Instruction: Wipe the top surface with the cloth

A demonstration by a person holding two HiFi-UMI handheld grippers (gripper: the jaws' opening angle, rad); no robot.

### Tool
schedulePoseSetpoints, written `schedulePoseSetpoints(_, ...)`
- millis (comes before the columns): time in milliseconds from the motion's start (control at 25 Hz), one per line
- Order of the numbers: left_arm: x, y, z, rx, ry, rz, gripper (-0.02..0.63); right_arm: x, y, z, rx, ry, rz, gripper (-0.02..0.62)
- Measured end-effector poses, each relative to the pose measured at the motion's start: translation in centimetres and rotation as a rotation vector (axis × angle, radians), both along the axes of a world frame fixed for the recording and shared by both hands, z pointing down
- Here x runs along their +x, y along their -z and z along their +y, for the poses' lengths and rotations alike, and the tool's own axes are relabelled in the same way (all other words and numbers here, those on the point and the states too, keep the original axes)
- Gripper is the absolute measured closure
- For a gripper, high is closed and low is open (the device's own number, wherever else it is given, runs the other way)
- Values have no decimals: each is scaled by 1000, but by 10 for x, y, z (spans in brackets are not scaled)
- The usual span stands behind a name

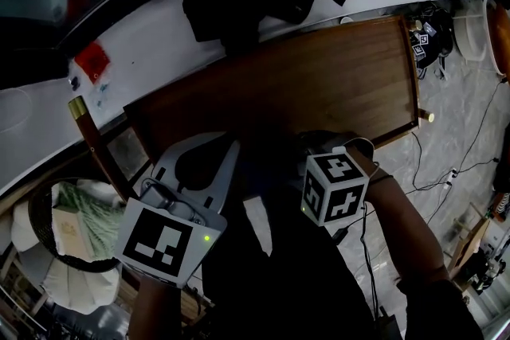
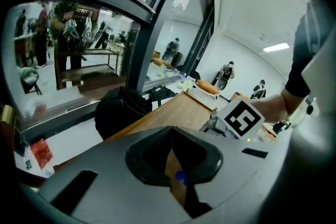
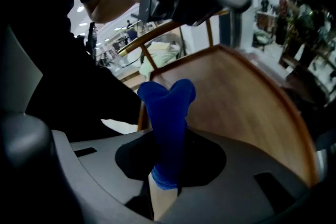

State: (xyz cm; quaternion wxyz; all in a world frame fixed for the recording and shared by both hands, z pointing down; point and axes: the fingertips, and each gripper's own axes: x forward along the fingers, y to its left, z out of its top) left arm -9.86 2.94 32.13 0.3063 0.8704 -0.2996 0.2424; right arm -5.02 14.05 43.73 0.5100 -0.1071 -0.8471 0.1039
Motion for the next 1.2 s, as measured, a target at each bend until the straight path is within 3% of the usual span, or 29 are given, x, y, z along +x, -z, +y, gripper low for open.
schedulePoseSetpoints(160, -5, -4, -4, -3, 14, -11, 595, 3, 16, -90, 321, -132, -40, 499)
schedulePoseSetpoints(280, -2, -3, -7, -1, 14, -14, 595, 1, 26, -145, 563, -164, -44, 499)
schedulePoseSetpoints(400, 1, -2, -11, 5, 17, -12, 595, -8, 29, -176, 687, -142, -47, 499)
schedulePoseSetpoints(640, 4, -3, -10, 6, 11, -15, 595, -11, -2, -193, 676, -50, 58, 499)
schedulePoseSetpoints(1000, 4, -1, -12, 3, 7, -6, 595, -9, -14, -184, 561, -125, 62, 499)
schedulePoseSetpoints(1200, 5, 0, -10, 2, 1, -10, 595, -4, -14, -172, 528, -118, 68, 499)
